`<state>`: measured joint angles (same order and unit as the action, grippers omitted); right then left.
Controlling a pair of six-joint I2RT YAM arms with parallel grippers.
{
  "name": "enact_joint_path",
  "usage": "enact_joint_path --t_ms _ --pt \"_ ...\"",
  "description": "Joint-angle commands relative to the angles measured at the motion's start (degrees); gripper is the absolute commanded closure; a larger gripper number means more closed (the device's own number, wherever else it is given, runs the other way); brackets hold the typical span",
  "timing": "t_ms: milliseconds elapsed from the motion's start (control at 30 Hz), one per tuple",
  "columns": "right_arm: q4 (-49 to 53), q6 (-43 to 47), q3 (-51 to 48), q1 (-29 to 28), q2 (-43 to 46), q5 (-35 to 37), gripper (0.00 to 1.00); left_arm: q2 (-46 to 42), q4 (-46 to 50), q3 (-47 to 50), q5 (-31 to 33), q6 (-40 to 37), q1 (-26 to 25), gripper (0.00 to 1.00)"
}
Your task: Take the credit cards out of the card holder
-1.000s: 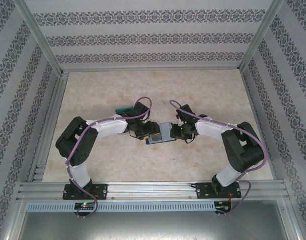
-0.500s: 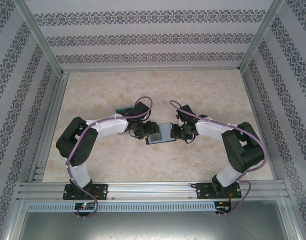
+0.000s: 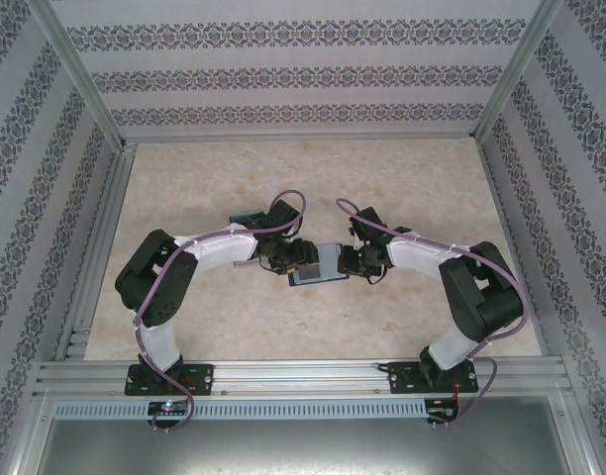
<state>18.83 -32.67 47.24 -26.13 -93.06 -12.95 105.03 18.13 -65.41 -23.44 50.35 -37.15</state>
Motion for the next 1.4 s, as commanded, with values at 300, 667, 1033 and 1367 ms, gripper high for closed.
enact_joint_path --t_ms 300,667,1033,1367 --pt "-0.72 -0.55 -1.19 -1.03 -0.27 -0.32 0.71 0.51 2.07 -0.25 0.59 -0.55 -0.56 0.41" --pt "-0.52 -0.47 -1.10 -1.12 -0.17 -0.23 0.71 1.71 -0.72 -0.85 -1.65 -1.55 -0.98 0.41" --pt "-0.53 -0.29 -0.93 -1.12 -0.71 -0.23 0.71 -0.62 -2.22 -2.05 -2.46 -3.75 -2.05 0.41" --pt "-0.93 -0.55 -1.38 -1.20 -0.72 -0.23 0.71 -2.12 -3.10 -3.84 -3.59 -5.31 -3.01 0.40"
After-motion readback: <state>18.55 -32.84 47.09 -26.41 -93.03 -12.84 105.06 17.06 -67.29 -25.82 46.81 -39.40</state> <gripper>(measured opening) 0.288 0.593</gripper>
